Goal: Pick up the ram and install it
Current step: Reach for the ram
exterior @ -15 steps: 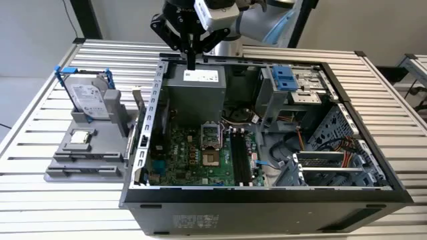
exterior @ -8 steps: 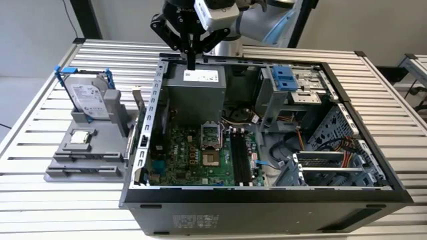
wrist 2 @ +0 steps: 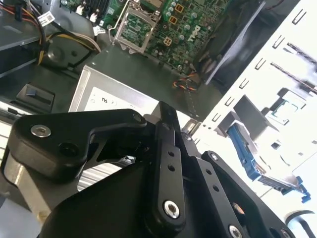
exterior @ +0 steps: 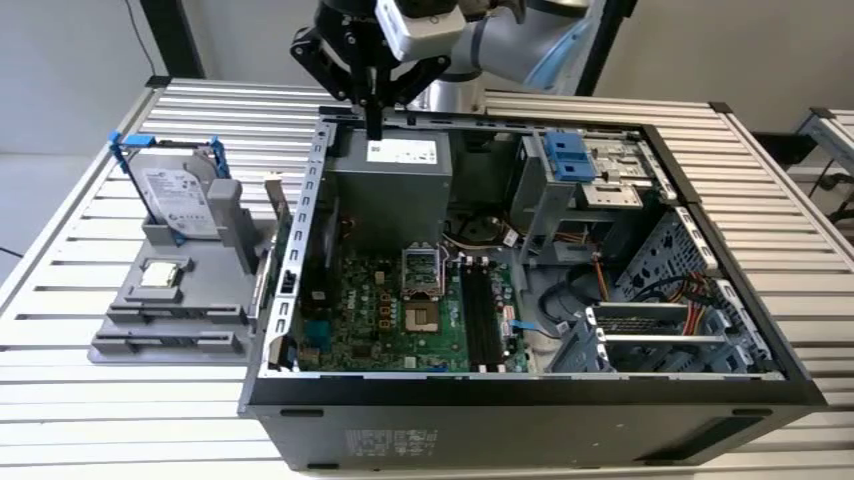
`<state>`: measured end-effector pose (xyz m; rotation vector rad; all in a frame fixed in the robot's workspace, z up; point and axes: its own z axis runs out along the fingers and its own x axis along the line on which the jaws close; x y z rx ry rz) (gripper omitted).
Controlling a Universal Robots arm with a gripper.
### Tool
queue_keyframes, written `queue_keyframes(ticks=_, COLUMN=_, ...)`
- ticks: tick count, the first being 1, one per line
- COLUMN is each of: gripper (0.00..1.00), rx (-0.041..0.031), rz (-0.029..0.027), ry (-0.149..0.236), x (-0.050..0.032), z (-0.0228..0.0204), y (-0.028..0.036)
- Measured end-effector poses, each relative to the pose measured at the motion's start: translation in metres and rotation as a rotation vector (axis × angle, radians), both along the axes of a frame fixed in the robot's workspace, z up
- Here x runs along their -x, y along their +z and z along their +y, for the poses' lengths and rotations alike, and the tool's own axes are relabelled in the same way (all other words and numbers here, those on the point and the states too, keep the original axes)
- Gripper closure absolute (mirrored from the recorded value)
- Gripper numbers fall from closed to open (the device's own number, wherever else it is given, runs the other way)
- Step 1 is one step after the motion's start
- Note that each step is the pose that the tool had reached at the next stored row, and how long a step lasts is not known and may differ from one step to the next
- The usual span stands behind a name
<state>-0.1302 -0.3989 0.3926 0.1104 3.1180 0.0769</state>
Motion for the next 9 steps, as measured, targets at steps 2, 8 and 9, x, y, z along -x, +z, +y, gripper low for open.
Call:
queue_keyframes(ticks=2, gripper=1.00, rx=0.0000, rz=-0.0001, ry=0.000, x=0.0059, z=0.0000, y=0.0000)
queue_keyframes(ticks=8, gripper=1.00, rx=0.0000, rz=0.0000, ry=0.000, x=0.0227, z=-0.0001, y=0.0000)
queue_keyframes(ticks=9, gripper=1.00, rx=-0.0001, rz=-0.0001, ry=0.000, x=0.0262, z=-0.0001, y=0.0000)
